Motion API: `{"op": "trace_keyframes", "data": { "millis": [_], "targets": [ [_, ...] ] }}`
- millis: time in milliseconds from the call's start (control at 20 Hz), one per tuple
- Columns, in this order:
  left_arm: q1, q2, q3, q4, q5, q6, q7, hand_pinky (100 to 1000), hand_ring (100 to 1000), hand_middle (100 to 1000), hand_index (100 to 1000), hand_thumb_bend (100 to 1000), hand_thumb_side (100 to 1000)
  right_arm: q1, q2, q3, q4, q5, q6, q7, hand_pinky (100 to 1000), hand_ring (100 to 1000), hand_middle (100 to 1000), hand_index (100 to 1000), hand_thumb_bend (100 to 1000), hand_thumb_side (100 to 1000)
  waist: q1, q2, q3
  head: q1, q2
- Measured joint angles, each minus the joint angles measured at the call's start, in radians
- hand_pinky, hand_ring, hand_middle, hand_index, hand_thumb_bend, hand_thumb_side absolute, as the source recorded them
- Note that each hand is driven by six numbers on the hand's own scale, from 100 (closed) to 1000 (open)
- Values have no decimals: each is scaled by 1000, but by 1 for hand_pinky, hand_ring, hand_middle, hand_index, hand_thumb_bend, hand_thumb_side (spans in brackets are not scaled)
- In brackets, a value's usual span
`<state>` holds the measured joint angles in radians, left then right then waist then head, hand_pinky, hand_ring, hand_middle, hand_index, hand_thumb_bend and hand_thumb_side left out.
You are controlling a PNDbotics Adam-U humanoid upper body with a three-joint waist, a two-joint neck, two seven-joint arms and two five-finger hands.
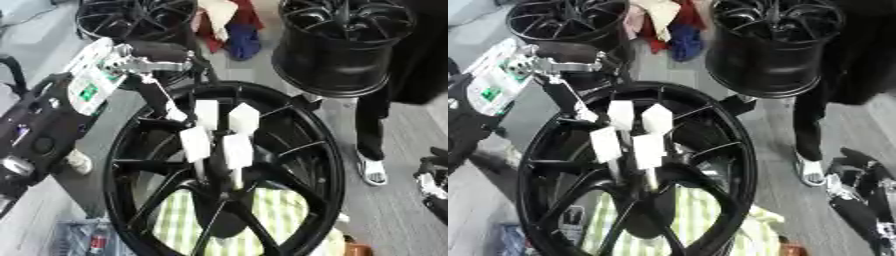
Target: Pull the pin out of the wheel hub.
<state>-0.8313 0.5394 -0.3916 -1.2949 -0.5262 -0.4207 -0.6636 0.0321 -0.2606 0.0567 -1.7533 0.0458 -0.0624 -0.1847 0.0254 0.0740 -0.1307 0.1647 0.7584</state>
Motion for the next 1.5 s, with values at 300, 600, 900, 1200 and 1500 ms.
{"op": "trace_keyframes", "data": {
  "millis": [300,600,900,1200,1500],
  "targets": [
    [-1,-42,-10,36,-15,-5,9,684,629,749,850,405,354,-5,0,5,0,-1,-2,4,693,589,653,794,100,265,-2,4,-9,9,-3],
    [-1,-49,-18,44,-13,-7,-9,513,457,547,733,269,256,-5,0,5,0,-1,-1,5,693,589,651,793,100,250,-1,5,-12,12,-3],
    [-1,-48,-19,27,-12,-6,-19,392,346,470,666,100,124,-5,0,5,0,-1,-1,5,693,588,650,791,100,249,-1,5,-10,11,-3],
    [-15,-30,-15,-19,27,0,-26,350,308,436,630,100,122,-5,0,5,1,-1,-1,5,693,588,650,791,100,249,-1,1,-6,8,-3],
    [-49,25,23,-91,99,22,-24,360,314,434,634,100,116,-4,0,5,6,-1,-2,5,693,588,649,791,100,249,4,-8,2,7,-3]
  ]
}}
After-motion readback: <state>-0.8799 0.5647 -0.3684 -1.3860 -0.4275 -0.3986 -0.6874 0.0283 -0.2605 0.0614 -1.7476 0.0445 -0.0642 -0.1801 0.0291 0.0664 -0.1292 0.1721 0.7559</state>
